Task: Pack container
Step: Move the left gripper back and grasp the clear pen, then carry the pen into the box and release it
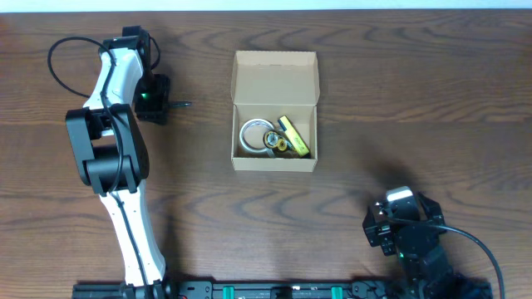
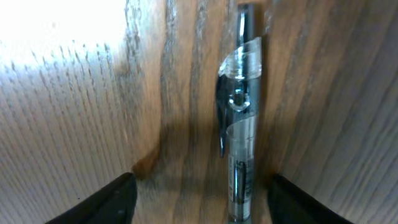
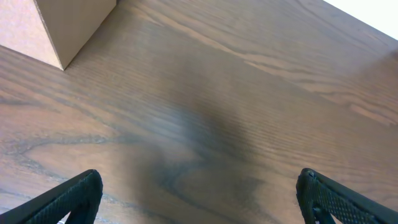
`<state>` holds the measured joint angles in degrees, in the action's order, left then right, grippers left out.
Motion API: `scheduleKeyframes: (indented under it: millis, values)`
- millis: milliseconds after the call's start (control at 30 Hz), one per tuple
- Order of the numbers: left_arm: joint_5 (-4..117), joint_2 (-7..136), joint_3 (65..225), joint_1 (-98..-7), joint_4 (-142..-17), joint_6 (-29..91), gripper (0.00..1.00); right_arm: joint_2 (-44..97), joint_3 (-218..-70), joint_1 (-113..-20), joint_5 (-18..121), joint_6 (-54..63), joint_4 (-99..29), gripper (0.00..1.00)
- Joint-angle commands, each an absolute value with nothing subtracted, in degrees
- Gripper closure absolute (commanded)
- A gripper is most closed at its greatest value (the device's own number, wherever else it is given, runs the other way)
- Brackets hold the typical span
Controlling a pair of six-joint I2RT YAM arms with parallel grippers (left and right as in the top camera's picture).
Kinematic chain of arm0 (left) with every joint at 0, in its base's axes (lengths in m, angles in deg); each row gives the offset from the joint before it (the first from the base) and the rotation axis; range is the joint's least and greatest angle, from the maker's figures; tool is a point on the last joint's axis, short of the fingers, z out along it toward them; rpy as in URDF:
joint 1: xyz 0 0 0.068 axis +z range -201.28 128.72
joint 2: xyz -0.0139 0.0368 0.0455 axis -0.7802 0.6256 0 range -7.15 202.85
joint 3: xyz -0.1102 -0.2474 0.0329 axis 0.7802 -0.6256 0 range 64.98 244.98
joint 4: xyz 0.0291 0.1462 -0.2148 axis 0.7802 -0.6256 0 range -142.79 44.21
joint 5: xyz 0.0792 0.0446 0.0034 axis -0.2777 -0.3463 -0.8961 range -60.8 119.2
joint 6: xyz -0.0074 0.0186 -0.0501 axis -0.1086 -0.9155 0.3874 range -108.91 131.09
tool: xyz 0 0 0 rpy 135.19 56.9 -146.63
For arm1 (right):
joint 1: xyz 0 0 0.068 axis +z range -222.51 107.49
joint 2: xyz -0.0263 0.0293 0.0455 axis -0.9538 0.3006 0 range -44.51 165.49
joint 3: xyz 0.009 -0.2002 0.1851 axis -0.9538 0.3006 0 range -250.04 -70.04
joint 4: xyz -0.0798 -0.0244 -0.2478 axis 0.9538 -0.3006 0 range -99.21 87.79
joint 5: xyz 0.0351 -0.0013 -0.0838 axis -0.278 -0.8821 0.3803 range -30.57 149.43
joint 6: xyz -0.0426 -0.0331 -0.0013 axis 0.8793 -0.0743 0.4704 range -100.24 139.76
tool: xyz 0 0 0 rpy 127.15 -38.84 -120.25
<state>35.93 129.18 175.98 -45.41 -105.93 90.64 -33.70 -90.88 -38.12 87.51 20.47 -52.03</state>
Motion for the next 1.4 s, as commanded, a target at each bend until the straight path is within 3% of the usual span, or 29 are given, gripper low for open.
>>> scheduleKeyframes:
  millis: [0, 133, 233, 500, 767, 1067, 1367]
  values:
    - [36.4, 131.2, 176.6, -45.2, -106.4, 90.8, 0.41, -34.1, -90.8, -38.5, 88.1, 21.1, -51.9, 0.01]
    - [36.3, 131.2, 176.6, -45.2, -106.4, 90.8, 0.64, -34.1, -90.8, -38.5, 88.1, 21.1, -51.9, 0.01]
    - [36.3, 131.2, 176.6, -45.2, -106.4, 90.8, 0.75, -34.1, -90.8, -38.5, 88.1, 21.1, -51.9, 0.01]
    - [36.3, 130.6, 176.8, -45.3, -106.4, 90.7, 0.9, -34.1, -90.8, -38.5, 88.1, 21.1, -51.9, 0.01]
    - [31.3, 120.8, 177.0, -48.9, -106.4, 88.8, 0.91, -34.1, -90.8, -38.5, 88.1, 21.1, -51.9, 0.01]
    - [23.9, 105.3, 177.0, -61.8, -106.7, 86.1, 0.91, -34.1, -90.8, -38.5, 88.1, 21.1, -51.9, 0.01]
    - [24.5, 102.5, 177.0, -79.0, -108.1, 86.1, 0.9, -34.1, -90.8, -38.5, 88.1, 21.1, -51.9, 0.01]
